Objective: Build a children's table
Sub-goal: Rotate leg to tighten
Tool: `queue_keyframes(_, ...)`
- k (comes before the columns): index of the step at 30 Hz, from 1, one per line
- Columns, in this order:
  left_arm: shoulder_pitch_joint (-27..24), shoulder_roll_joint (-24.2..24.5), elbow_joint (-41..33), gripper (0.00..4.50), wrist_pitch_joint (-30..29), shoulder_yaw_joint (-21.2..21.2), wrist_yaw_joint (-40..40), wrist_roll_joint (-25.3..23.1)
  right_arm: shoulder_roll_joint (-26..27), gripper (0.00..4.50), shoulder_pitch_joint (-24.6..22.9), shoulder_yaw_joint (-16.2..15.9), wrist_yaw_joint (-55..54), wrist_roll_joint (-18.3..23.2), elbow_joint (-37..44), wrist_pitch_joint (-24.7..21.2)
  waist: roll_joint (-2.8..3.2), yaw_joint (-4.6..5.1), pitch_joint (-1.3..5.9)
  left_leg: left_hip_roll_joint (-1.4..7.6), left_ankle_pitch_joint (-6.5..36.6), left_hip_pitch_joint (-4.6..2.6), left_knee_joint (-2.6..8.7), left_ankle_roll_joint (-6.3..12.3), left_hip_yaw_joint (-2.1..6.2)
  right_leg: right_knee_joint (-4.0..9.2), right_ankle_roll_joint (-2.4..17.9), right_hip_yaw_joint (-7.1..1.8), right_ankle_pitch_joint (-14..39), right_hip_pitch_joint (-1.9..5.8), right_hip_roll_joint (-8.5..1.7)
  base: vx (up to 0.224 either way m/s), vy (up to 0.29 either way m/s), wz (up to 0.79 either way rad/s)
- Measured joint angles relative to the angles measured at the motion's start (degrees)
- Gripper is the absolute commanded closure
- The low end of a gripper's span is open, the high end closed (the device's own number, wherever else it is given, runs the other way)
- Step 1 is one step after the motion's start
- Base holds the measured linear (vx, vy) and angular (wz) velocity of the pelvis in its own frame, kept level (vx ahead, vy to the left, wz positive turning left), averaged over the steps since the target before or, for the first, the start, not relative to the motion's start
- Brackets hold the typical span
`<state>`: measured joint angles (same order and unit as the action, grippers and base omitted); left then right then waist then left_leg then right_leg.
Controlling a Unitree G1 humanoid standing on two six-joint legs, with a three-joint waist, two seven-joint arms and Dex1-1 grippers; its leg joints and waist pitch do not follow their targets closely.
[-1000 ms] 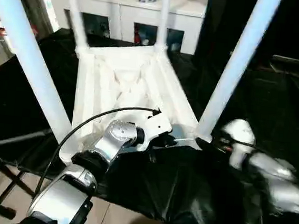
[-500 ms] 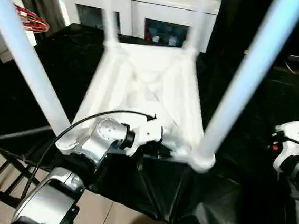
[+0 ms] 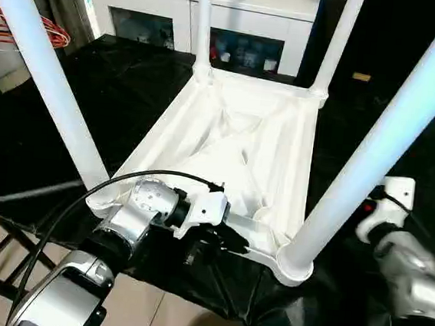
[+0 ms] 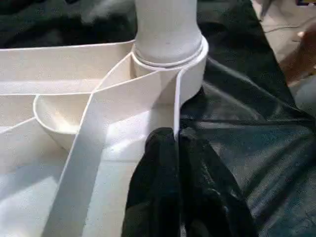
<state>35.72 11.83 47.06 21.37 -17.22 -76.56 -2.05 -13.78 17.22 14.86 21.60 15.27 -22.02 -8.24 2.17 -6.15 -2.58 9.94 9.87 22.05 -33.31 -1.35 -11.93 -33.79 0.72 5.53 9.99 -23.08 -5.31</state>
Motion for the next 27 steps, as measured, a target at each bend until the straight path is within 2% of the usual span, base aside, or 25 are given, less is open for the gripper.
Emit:
queue_keyframes(2,-1.86,0.33,-1.42,3.86,-0.57,3.35,3.81,1.62,1.13,0.82,0.02,0.49,-1.2,0.45,2.68,0.08,-0.15,0.55,-0.09,0.01,0.0,-0.01,-0.08,-0.01,0.0,-0.17,-0.05,-0.06,0.03,-0.04,0.0,0.0,0.0,0.0)
queue_keyframes(4,-3.86,0.55,-5.3,3.7,-2.46,8.99,9.37,4.93,1.5,0.64,-0.21,0.48,-2.4,0.72,6.53,-0.12,-0.39,1.11,-0.25,0.05,0.0,-0.01,-0.14,-0.03,0.0,-0.25,-0.08,-0.05,0.05,-0.07,0.0,0.0,0.0,0.0)
queue_keyframes(7,-5.58,-0.23,-11.42,3.45,-4.77,15.06,15.55,9.78,1.92,0.29,-1.51,0.29,-4.02,0.59,12.14,-0.51,-0.52,1.18,-0.19,0.04,0.01,-0.02,-0.15,-0.04,0.0,-0.24,-0.04,-0.06,0.03,-0.05,0.0,0.0,0.0,0.0)
queue_keyframes(9,-6.85,-1.27,-14.38,3.26,-5.52,18.01,21.28,11.03,1.95,0.11,-2.52,-0.81,-5.95,-1.35,15.13,-0.98,-0.7,1.18,-0.22,0.02,0.01,-0.01,-0.13,-0.04,0.0,-0.24,-0.06,-0.08,0.04,-0.05,0.01,0.0,0.0,0.0)
queue_keyframes(11,-10.08,-3.01,-18.96,3.09,-6.61,21.3,31.52,9.17,3.02,0.01,-4.56,-1.8,-9.42,-4.1,18.82,-1.26,-0.91,1.24,-0.17,0.03,0.02,-0.01,-0.09,-0.06,0.0,-0.25,-0.16,-0.08,0.11,-0.05,0.01,0.0,0.0,0.0)
queue_keyframes(12,-13.1,-4.11,-23.28,3.03,-9.19,23.5,39.88,6.04,4.45,0.0,-6.65,-2.14,-12.42,-6.3,22.05,-2.07,-1.1,1.48,-0.18,0.04,0.03,-0.03,0.02,-0.07,0.0,-0.22,-0.22,-0.08,0.15,-0.06,0.04,0.0,0.0,0.0)
queue_keyframes(14,-16.86,-4.76,-28.25,2.93,-14.97,25.36,47.17,2.77,4.56,0.0,-9.55,-3.33,-14.66,-8.47,25.3,-4.71,-1.34,1.71,-0.32,0.04,0.03,-0.01,0.07,-0.07,0.0,-0.19,-0.34,-0.07,0.23,-0.07,0.05,0.0,0.0,0.0)
queue_keyframes(17,-21.66,-6.4,-34.57,2.81,-18.06,26.13,50.54,1.5,4.21,0.0,-13.31,-4.6,-15.56,-10.66,28.08,-6.62,-1.71,1.61,-0.54,0.03,0.02,0.02,0.07,-0.07,0.01,-0.08,-0.62,-0.08,0.39,-0.05,0.05,0.0,0.0,0.0)
queue_keyframes(21,-26.65,-9.52,-43.55,2.81,-19.88,24.73,52.79,0.83,4.19,0.0,-17.43,-5.66,-15.48,-10.9,29.55,-7.45,-1.76,1.23,-0.52,0.01,0.03,-0.02,0.07,-0.06,0.02,0.27,-0.64,-0.11,0.39,0.16,0.07,0.0,0.0,0.0)
queue_keyframes(26,-29.34,-9.94,-45.33,2.81,-21.26,22.86,56.14,0.09,4.77,0.0,-18.79,-5.83,-16.07,-11.32,30.62,-8.13,-1.69,2.06,-0.5,0.0,0.02,-0.03,0.06,-0.06,0.05,0.34,-0.75,-0.14,0.33,0.18,0.1,0.0,0.0,0.0)
queue_keyframes(27,-29.68,-9.89,-45.75,2.81,-21.73,22.37,56.18,-0.1,5.19,0.0,-18.85,-5.75,-16.32,-11.16,31.11,-9.03,-1.66,2.4,-0.48,0.02,0.03,-0.17,-0.03,-0.06,-0.15,0.41,-0.81,-0.37,0.32,0.01,0.16,0.0,0.0,0.0)
